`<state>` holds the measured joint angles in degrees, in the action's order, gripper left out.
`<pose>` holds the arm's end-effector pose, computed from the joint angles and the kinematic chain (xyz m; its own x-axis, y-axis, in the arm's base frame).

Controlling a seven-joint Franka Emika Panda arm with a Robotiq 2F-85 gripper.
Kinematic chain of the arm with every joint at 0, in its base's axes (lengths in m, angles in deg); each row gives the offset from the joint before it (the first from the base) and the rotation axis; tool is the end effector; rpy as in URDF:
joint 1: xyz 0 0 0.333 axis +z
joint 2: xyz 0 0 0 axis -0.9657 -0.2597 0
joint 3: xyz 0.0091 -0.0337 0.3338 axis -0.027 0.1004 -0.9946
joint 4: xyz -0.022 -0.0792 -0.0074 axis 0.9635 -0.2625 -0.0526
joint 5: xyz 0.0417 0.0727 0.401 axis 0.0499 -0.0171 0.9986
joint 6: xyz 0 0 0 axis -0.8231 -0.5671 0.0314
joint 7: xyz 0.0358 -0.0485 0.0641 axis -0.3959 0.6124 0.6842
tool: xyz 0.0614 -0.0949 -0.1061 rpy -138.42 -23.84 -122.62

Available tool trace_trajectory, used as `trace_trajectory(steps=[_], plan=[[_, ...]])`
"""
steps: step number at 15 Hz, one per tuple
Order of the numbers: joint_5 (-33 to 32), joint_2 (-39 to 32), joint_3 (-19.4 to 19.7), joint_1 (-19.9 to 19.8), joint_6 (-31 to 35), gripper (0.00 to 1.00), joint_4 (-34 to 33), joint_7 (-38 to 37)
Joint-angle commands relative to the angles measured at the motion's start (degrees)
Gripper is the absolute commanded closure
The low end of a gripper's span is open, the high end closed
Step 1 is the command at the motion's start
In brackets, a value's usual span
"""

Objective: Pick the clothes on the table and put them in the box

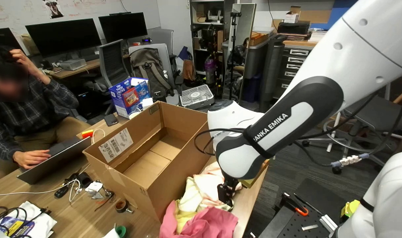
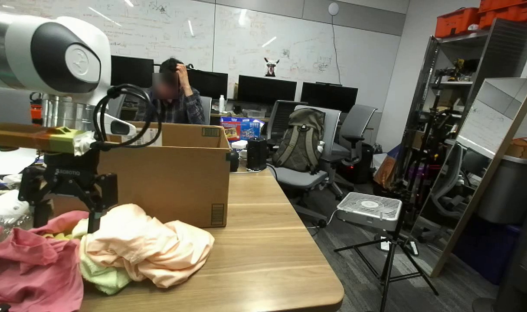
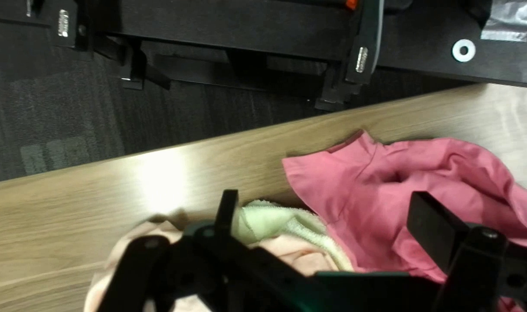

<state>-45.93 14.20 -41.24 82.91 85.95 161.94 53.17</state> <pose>0.3423 0.1153 0.2045 0.9578 0.1635 -0.2363 0.1719 -0.9850 0.0153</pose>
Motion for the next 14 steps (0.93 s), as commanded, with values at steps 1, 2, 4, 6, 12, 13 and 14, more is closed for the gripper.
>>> trace_trajectory(steps=[1,2,4,6,12,13,14], plan=[[8.38,-1.7,2.4,1.37,2.62,0.0,-2.15,7.83],[10.41,-1.73,2.79,1.42,4.3,0.0,-2.13,10.05],[13.08,-1.91,3.43,1.34,7.89,0.0,-1.7,14.15],[13.9,-2.28,3.92,1.25,11.48,0.0,-0.94,17.59],[10.67,-6.57,4.56,0.65,18.55,0.0,0.58,23.47],[10.65,-7.54,4.51,0.59,19.48,0.0,0.69,24.33],[10.39,-8.97,4.31,0.53,20.95,0.0,0.73,25.0]])
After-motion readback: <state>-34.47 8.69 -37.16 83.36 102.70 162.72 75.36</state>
